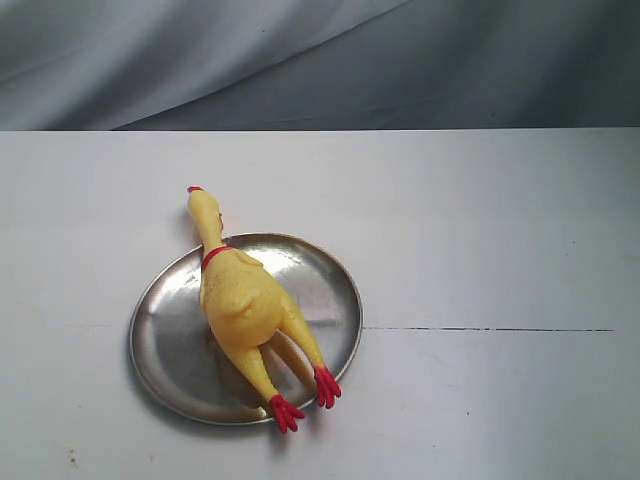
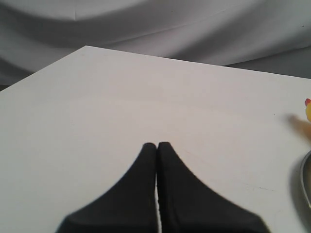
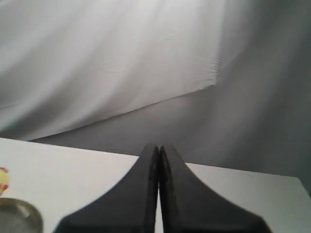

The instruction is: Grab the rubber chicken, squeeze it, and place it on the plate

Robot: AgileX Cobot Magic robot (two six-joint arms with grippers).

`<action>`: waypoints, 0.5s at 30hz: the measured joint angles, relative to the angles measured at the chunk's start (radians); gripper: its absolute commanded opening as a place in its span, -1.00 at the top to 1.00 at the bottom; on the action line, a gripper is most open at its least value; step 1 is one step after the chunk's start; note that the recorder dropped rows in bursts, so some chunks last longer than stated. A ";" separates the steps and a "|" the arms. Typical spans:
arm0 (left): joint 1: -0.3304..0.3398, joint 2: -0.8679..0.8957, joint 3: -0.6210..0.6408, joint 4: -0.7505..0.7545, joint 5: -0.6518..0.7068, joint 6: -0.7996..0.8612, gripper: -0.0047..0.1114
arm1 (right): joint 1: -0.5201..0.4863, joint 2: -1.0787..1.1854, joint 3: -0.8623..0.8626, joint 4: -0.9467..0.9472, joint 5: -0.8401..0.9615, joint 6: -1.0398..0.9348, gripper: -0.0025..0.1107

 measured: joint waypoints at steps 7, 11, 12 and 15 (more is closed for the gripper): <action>0.000 0.000 0.000 0.000 0.000 0.000 0.92 | -0.318 -0.029 0.000 0.078 0.008 0.000 0.96; 0.000 0.000 0.000 0.000 0.000 0.000 0.92 | -0.357 -0.031 0.000 0.084 0.054 0.000 0.96; 0.000 0.000 0.000 0.000 0.000 0.000 0.92 | -0.357 -0.031 0.000 0.084 0.063 0.000 0.96; 0.000 0.000 0.000 0.000 0.000 0.000 0.92 | -0.357 -0.031 0.008 0.098 0.078 0.000 0.96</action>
